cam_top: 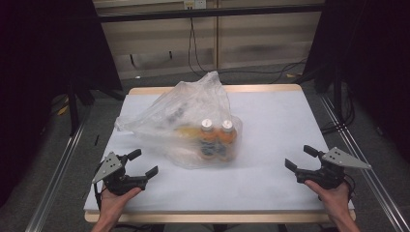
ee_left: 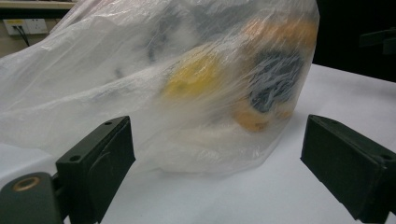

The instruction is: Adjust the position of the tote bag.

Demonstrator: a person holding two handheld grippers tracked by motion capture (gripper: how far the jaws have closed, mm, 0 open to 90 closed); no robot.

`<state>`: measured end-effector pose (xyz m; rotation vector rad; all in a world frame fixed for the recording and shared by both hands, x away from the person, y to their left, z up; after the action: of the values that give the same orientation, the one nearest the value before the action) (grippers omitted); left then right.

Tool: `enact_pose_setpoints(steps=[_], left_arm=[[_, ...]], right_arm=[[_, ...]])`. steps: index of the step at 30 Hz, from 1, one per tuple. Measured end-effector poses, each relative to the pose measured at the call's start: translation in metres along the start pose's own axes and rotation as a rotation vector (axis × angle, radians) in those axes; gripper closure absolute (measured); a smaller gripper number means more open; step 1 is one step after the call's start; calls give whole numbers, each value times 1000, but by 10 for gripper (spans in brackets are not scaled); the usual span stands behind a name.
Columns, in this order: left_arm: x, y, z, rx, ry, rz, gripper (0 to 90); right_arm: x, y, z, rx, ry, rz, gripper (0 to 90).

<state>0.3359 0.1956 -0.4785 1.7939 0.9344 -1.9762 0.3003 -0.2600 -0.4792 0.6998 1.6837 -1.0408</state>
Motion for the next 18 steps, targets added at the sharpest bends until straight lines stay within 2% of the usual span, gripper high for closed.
enact_pose_setpoints(steps=[3,5,6,8,10,12,15,18], left_arm=[[1,0,0,2,-2,-13,116],[0,2,1,18,-20,-10,131],[1,3,0,11,-33,-12,143],[2,4,2,51,-45,-17,219],[2,7,4,54,-46,-20,225],[1,8,5,61,-50,-20,238],[0,10,5,59,-48,-21,250],[-1,15,12,89,-76,-34,268]], right_arm=[[1,1,-3,-14,-2,-11,131],[2,2,-5,-23,0,-21,139],[2,2,-6,-30,-2,-29,149],[3,4,-6,-32,-5,-36,162],[5,5,-8,-22,-16,-54,177],[5,7,-10,-42,-2,-59,181],[5,8,-13,-57,-8,-66,191],[7,10,-20,-98,-2,-93,241]])
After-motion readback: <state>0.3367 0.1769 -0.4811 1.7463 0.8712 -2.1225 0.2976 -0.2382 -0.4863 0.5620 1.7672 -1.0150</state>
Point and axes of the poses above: each handheld gripper's, and its own axes: y roughly forward along the jaws, x roughly out of its underside, z roughly to its right, the point moved 10 cm from there along y, roughly forward along the jaws, and after that the axes turned 3 degrees about y, right-handed, at the moved point
